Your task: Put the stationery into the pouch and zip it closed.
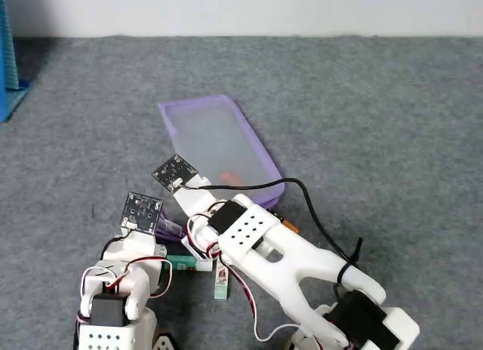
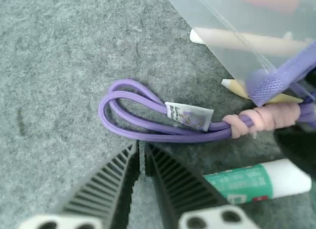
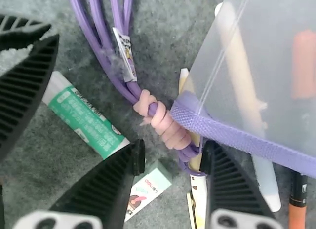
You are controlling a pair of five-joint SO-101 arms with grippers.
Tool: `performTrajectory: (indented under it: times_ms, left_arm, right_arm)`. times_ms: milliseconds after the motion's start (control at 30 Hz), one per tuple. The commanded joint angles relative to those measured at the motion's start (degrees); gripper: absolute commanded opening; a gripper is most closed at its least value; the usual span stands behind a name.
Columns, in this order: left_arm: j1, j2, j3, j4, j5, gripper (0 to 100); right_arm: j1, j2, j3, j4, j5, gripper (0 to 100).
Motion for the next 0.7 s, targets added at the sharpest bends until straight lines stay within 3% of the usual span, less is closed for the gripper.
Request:
performTrajectory:
  times_ms: [0, 400, 533, 667]
  left_arm:
    - [0.26, -0.18, -0.66, 0.26, -0.44, 2]
    - [0.26, -0.18, -0.66, 0.26, -0.44, 2]
    - [0.26, -0.18, -0.66, 0.26, -0.44, 2]
    - [0.26, -0.18, -0.66, 0.26, -0.44, 2]
  right_arm:
    - [1.36, 1.71, -2.99, -1.80, 0.44, 19.8]
    - [14.11, 9.63, -4.13, -13.67, 0.44, 19.8]
    - [18.07, 9.63, -7.65, -12.79, -0.09, 19.8]
    - [18.15, 8.66, -12.22, -3.56, -6.15, 19.8]
